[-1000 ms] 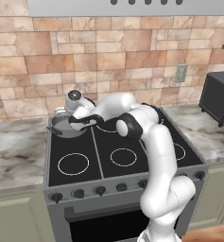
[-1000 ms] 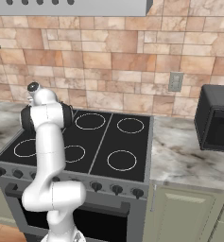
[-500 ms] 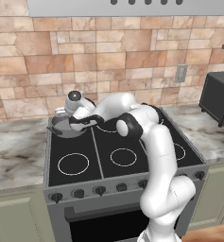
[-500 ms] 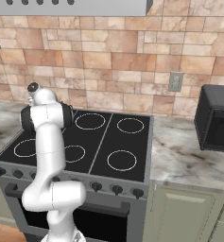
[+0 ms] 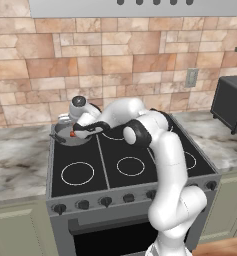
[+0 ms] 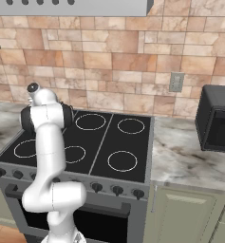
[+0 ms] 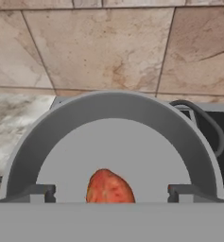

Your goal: Turn on the burner for the pot on the stove. Wait thirty seconds for the pot to heat up. Then add the sweet potato to the pot.

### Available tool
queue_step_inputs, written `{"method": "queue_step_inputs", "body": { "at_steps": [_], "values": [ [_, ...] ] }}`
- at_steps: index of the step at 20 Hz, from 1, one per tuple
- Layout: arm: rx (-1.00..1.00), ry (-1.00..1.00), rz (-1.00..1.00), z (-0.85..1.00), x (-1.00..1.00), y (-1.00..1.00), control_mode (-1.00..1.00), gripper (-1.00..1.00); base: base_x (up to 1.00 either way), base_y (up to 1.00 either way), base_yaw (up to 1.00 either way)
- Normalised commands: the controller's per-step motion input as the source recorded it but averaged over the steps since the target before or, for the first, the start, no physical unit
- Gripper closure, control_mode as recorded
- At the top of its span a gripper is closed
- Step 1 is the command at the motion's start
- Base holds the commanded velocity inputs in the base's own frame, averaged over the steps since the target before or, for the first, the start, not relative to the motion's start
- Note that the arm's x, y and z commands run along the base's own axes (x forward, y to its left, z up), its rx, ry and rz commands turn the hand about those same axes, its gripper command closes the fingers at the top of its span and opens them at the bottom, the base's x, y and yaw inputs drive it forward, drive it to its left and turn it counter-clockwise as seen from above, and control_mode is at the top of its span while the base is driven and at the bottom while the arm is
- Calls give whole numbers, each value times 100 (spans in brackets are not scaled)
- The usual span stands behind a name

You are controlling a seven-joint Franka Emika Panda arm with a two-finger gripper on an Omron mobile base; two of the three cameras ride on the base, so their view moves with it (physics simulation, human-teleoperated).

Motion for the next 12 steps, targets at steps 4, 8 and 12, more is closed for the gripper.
{"method": "queue_step_inputs", "body": {
  "at_steps": [4,8,12],
  "values": [
    [0,-7,-1,9,-46,-2,-100,-100,0,0,0],
    [3,-17,-4,49,-36,0,-100,-100,0,0,0],
    [9,-18,-3,51,-75,-34,-100,-100,0,0,0]
  ]
}}
